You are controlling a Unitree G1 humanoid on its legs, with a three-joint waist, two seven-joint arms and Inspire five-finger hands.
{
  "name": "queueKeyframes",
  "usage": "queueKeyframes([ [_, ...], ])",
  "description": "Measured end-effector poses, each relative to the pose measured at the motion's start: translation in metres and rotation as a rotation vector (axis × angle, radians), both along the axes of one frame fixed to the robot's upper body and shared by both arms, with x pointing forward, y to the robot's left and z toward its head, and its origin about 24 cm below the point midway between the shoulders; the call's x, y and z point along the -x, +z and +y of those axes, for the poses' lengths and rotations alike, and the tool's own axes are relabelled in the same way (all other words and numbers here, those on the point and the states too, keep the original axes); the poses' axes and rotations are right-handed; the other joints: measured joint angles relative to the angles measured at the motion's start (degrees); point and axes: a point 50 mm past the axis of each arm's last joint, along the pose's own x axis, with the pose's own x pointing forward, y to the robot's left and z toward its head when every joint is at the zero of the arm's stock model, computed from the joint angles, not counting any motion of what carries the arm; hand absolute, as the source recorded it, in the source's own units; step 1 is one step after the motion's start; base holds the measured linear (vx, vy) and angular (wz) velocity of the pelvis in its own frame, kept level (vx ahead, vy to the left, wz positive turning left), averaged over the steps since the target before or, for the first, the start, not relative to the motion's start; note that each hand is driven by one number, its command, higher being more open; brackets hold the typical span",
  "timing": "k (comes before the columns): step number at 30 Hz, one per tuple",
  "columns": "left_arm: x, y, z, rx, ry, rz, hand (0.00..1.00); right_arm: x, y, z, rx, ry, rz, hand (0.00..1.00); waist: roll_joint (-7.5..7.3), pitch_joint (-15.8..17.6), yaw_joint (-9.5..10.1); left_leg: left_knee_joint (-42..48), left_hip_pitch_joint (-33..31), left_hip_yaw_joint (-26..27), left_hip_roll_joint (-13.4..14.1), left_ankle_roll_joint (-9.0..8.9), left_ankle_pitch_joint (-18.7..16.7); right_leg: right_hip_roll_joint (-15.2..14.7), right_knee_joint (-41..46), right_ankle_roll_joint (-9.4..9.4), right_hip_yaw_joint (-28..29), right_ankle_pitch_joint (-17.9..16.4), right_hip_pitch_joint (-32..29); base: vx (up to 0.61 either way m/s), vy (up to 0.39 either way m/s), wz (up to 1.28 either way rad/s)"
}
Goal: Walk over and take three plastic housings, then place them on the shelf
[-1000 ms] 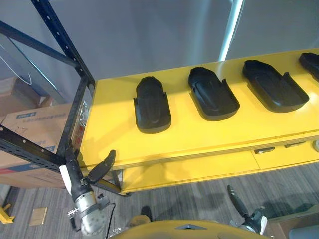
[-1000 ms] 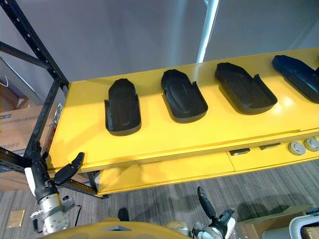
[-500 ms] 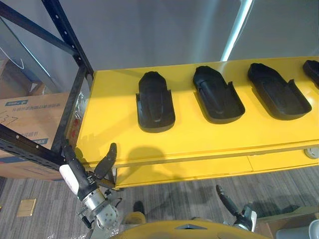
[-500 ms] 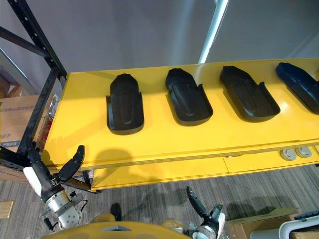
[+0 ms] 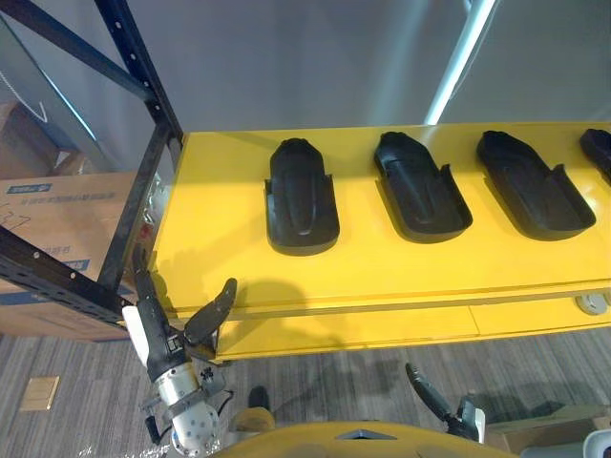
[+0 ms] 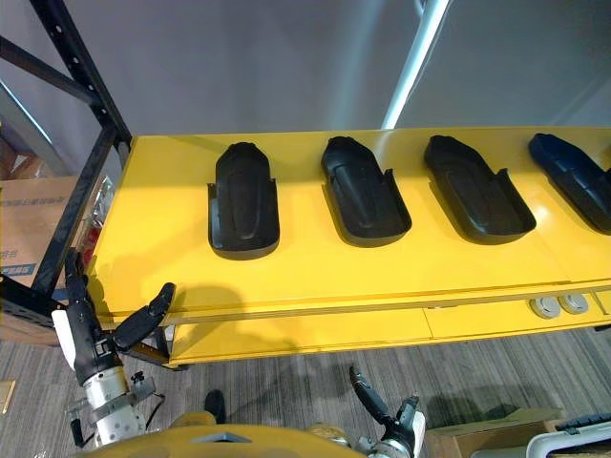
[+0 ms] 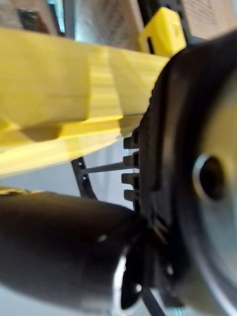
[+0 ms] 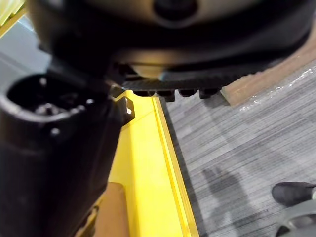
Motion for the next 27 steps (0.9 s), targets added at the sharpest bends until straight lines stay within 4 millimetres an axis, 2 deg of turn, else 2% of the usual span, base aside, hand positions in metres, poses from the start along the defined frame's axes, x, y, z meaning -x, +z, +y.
queueKeyframes([
  [3, -0.01, 0.012, -0.019, 0.038, -0.143, -0.023, 1.0, 0.002, 0.0, -0.001, 0.002, 0.004, 0.01, 1.0, 0.31, -0.7, -0.31, 0.0, -0.3, 0.0, -0.1, 0.05, 0.0, 0.0, 0.0, 0.04, 0.1, 0.1, -0.3, 0.0, 0.0, 0.0],
  [5, -0.018, 0.022, -0.035, 0.049, -0.239, -0.059, 1.0, 0.003, -0.001, 0.0, -0.002, 0.005, 0.023, 1.0, 0.2, -1.9, -1.21, 0.0, -0.7, 0.0, 0.0, 0.04, 0.0, 0.0, -0.1, 0.0, 0.4, 0.3, -0.7, 0.02, -0.004, -0.08],
  [7, -0.024, 0.033, -0.039, 0.05, -0.261, -0.112, 1.0, 0.003, -0.001, -0.001, 0.0, 0.003, 0.022, 1.0, 0.21, -2.1, -2.09, 0.0, -0.6, 0.2, 0.0, 0.01, 0.0, 0.1, -0.1, -0.03, 0.7, 0.3, -0.8, 0.03, -0.009, -0.09],
  [10, -0.033, 0.053, -0.037, 0.054, -0.245, -0.211, 1.0, 0.008, -0.001, -0.001, 0.001, -0.001, 0.034, 1.0, 0.36, -2.1, -2.06, 0.0, -0.5, 0.7, 0.2, 0.01, 0.0, 0.3, 0.0, -0.21, 1.4, 0.4, -1.0, 0.02, -0.014, -0.11],
  [13, -0.035, 0.063, -0.033, 0.056, -0.22, -0.261, 1.0, 0.011, -0.002, -0.002, 0.001, -0.003, 0.042, 1.0, 0.65, -2.3, -2.08, 0.0, -0.5, 0.7, 0.2, 0.0, 0.0, 0.3, 0.0, -0.33, 1.4, 0.5, -1.0, 0.0, 0.0, 0.0],
  [18, -0.037, 0.064, -0.024, 0.099, -0.194, -0.265, 1.0, 0.012, -0.002, -0.003, 0.004, -0.003, 0.043, 1.0, 1.0, -2.5, -2.06, 0.0, 0.0, 0.7, 0.3, 0.04, 0.0, 0.3, 0.4, -0.85, 1.3, 0.4, -0.9, -0.04, 0.002, 0.0],
  [21, -0.039, 0.064, -0.016, 0.184, -0.227, -0.256, 1.0, 0.012, -0.002, -0.002, 0.003, -0.002, 0.044, 1.0, 0.87, -2.7, -1.99, 0.0, 0.4, 0.6, 0.3, 0.1, 0.1, 0.3, 0.9, -1.58, 1.3, -0.1, -0.8, -0.04, 0.002, 0.0],
  [24, -0.042, 0.066, -0.01, 0.207, -0.318, -0.255, 1.0, 0.014, -0.002, -0.002, 0.0, -0.003, 0.057, 1.0, 0.5, -2.8, -1.82, 0.0, 0.3, 0.5, 0.3, 0.16, 0.1, 0.2, 0.8, -1.56, 1.2, -0.1, -0.9, -0.03, 0.003, 0.01],
  [27, -0.044, 0.071, -0.013, 0.3, -0.549, -0.265, 1.0, 0.014, -0.003, -0.001, -0.004, 0.004, 0.072, 1.0, -0.04, -3.0, -1.76, 0.0, 0.1, 0.3, 0.2, 0.17, 0.1, 0.2, 0.8, -1.45, 1.0, -0.1, -0.9, 0.0, -0.002, 0.04],
])
